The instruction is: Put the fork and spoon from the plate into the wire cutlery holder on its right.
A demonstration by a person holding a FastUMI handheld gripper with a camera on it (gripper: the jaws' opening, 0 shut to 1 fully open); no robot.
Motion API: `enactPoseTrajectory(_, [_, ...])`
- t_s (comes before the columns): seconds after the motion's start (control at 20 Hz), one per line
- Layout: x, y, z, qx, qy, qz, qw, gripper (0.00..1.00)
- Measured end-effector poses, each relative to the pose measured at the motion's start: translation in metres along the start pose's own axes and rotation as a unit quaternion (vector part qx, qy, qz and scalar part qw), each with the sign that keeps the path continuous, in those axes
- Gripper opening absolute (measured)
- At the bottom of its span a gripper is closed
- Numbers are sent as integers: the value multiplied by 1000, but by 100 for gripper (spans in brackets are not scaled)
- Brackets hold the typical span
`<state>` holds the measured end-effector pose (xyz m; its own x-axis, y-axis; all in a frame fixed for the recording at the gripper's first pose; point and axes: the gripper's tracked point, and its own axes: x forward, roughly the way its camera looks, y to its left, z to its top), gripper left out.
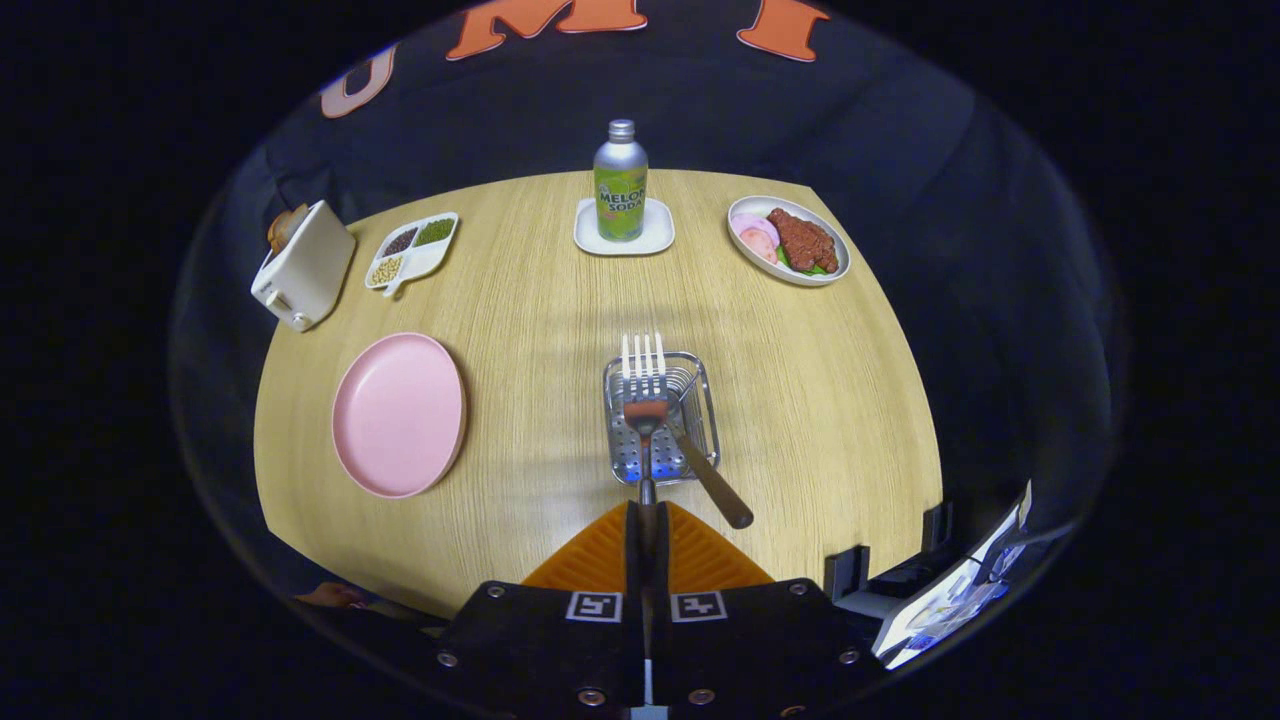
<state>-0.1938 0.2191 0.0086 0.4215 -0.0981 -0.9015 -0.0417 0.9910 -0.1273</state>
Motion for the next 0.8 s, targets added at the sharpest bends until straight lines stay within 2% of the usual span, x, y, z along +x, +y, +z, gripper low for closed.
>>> enactPoseTrajectory(0.15, [7, -6, 0, -24, 28, 1, 999, 4])
enactPoseTrajectory(0.55, [22, -10, -8, -34, 134, 36, 990, 4])
enactPoseTrajectory(0.8, [37, -7, 5, -35, 158, 42, 986, 4])
